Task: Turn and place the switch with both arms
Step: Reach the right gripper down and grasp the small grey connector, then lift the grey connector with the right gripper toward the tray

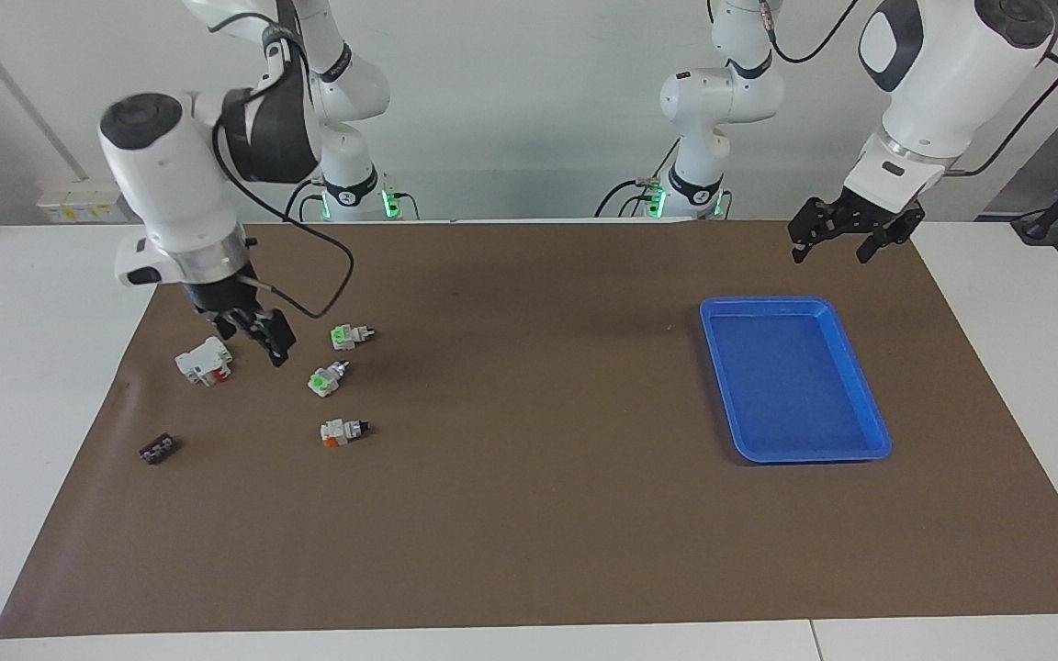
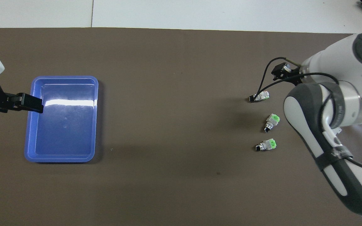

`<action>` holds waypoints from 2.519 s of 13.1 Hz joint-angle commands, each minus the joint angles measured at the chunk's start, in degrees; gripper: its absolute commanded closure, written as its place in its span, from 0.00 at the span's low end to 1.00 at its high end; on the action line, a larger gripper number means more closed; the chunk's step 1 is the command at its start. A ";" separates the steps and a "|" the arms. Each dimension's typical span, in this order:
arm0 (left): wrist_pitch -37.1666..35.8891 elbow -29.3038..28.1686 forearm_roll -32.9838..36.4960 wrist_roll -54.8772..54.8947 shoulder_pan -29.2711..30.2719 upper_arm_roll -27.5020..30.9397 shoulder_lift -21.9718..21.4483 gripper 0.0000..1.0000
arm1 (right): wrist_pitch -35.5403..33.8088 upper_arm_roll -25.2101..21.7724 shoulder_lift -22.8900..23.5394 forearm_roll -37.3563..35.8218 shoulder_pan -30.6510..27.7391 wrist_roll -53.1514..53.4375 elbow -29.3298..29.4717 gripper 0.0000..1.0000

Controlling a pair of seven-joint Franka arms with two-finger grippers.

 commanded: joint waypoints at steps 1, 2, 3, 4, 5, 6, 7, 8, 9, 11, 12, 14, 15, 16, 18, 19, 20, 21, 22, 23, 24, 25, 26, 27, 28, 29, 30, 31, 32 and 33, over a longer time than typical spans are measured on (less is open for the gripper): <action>-0.56 -0.78 1.05 0.23 -0.04 0.25 -1.05 0.00 | 5.18 -0.17 3.72 1.59 0.46 7.73 -1.16 0.00; -0.56 -0.78 1.05 0.23 -0.04 0.25 -1.05 0.00 | 5.90 -0.17 4.17 3.77 0.46 8.97 -2.21 0.00; -0.56 -0.78 1.05 0.23 -0.04 0.25 -1.05 0.00 | 6.51 -0.26 5.04 5.88 0.12 9.15 -2.75 0.00; -0.56 -0.78 1.05 0.23 -0.04 0.25 -1.05 0.00 | 7.65 -0.26 6.01 8.43 -0.24 9.15 -3.01 0.00; -0.56 -0.78 1.05 0.23 -0.04 0.25 -1.05 0.00 | 8.53 -0.26 6.19 9.93 -0.06 9.24 -4.06 0.00; -0.56 -0.78 1.05 0.23 -0.04 0.25 -1.05 0.00 | 9.58 -0.26 6.19 10.12 -0.15 9.07 -5.72 0.00; -0.56 -0.78 1.05 0.23 -0.04 0.25 -1.05 0.00 | 10.73 -0.26 5.93 10.12 -0.41 8.72 -7.30 0.00; -0.56 -0.78 1.05 0.23 -0.04 0.25 -1.05 0.00 | 11.17 -0.26 5.93 10.30 -0.41 8.89 -7.67 0.00; -0.56 -0.69 1.05 0.23 -0.04 0.25 -1.05 0.00 | 11.35 -0.26 6.28 10.47 -0.41 8.98 -7.85 0.00; -0.56 -0.78 1.05 0.23 -0.04 0.25 -1.05 0.00 | 12.67 -0.26 6.89 10.65 -0.59 9.07 -8.11 0.02; -0.56 -0.78 1.05 0.23 -0.04 0.25 -1.05 0.00 | 12.67 -0.26 6.90 11.17 -0.59 8.63 -8.46 0.33; -0.56 -0.69 1.05 0.23 -0.04 0.25 -1.14 0.00 | 12.41 -0.26 6.90 11.26 -1.29 8.28 -8.38 1.00; -0.56 -0.78 1.05 0.23 -0.04 0.25 -1.05 0.00 | 12.32 -0.17 6.90 11.26 -1.90 8.19 -8.38 1.00; -0.56 -0.78 1.05 0.23 -0.04 0.25 -1.05 0.00 | 12.32 -0.17 6.90 11.35 -2.08 7.40 -8.38 1.00; -0.56 -0.78 1.05 0.23 -0.04 0.25 -1.05 0.00 | 12.23 -0.17 6.90 16.14 -2.17 7.92 -7.59 1.00; -0.56 -0.78 1.05 0.23 -0.04 0.25 -1.05 0.00 | 11.54 -0.26 6.72 23.76 -2.09 8.27 -6.37 1.00; -0.56 -0.78 1.05 0.23 -0.04 0.25 -1.14 0.00 | 10.75 -0.17 6.20 28.70 -1.82 7.93 -6.27 1.00; -0.56 -0.78 1.05 0.23 -0.04 0.25 -1.05 0.00 | 9.78 -0.17 5.58 31.54 -0.78 9.23 -5.40 1.00; -0.56 -0.69 1.05 0.23 -0.04 0.25 -1.05 0.00 | 8.90 -0.17 4.97 36.09 0.36 12.29 -4.52 1.00; -0.56 -0.78 1.05 0.23 -0.04 0.25 -1.05 0.00 | 7.50 -0.17 4.09 42.23 1.16 14.67 -3.81 1.00; -0.56 -0.78 1.05 0.23 -0.04 0.25 -1.05 0.00 | 6.44 0.00 3.13 48.64 2.73 15.91 -3.11 1.00; -0.56 -0.78 1.05 0.23 -0.04 0.25 -1.05 0.00 | 6.17 0.27 2.42 54.01 3.97 17.66 -2.67 1.00; -0.56 -0.78 1.05 0.23 -0.04 0.25 -1.05 0.00 | 5.99 0.79 2.33 57.81 5.72 19.94 -1.71 1.00; -0.56 -0.78 1.05 0.23 -0.04 0.25 -1.05 0.00 | 6.08 2.01 2.41 59.41 7.39 22.23 -0.30 1.00; -0.56 -0.78 1.05 0.23 -0.04 0.25 -1.05 0.00 | 7.04 3.51 2.41 60.56 8.97 25.21 0.41 1.00; -0.56 -0.69 1.05 0.23 -0.04 0.25 -1.05 0.00 | 7.57 4.91 2.50 62.31 10.29 27.24 1.20 1.00; -0.56 -0.78 1.05 0.23 -0.04 0.25 -1.05 0.00 | 9.92 6.14 2.59 64.07 12.48 28.74 2.07 1.00; -0.56 -0.78 1.05 0.23 -0.04 0.25 -1.05 0.00 | 13.51 6.77 2.59 66.35 14.59 31.19 2.34 1.00; -0.56 -0.69 1.05 0.23 -0.04 0.25 -1.05 0.00 | 16.86 7.29 2.59 68.55 17.14 32.08 2.61 1.00; -0.56 -0.69 1.05 0.23 -0.04 0.25 -1.05 0.00 | 19.06 7.65 2.59 70.74 19.25 32.18 2.78 1.00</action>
